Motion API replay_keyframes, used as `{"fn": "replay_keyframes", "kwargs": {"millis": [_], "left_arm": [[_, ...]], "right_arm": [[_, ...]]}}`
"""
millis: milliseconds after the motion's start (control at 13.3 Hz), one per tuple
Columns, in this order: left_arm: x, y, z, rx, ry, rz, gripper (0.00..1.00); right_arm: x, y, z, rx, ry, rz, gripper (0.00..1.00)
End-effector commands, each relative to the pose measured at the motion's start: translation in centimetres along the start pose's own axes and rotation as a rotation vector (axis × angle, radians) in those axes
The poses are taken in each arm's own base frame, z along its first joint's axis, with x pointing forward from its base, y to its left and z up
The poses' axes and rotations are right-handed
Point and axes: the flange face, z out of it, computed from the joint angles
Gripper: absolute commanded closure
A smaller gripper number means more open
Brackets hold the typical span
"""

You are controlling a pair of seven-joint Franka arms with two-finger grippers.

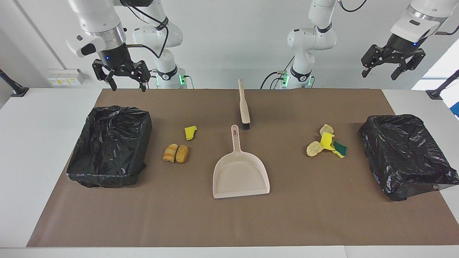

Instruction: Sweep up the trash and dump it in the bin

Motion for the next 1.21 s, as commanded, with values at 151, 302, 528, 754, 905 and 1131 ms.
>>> {"fn": "replay_keyframes", "kwargs": {"millis": [151,302,528,754,905,1131], "left_arm": [[-0.95,0.34,-0.84,0.014,-0.011,0.009,0.0],[-0.85,0.49,-0.9,0.015,-0.003,0.012,0.0],[-0.86,0.41,-0.9,0.015,-0.003,0.01,0.0],[-0.88,0.42,-0.89,0.015,-0.005,0.01,0.0],[-0.86,0.41,-0.9,0.015,-0.003,0.01,0.0],[-0.86,0.41,-0.9,0.015,-0.003,0.01,0.0]], "right_arm": [[-0.12,0.48,0.04,0.003,-0.002,-0.014,0.0],[-0.12,0.48,0.04,0.003,-0.002,-0.014,0.0],[-0.12,0.48,0.04,0.003,-0.002,-0.014,0.0],[-0.12,0.48,0.04,0.003,-0.002,-0.014,0.0],[-0.12,0.48,0.04,0.003,-0.002,-0.014,0.0],[-0.12,0.48,0.04,0.003,-0.002,-0.014,0.0]]}}
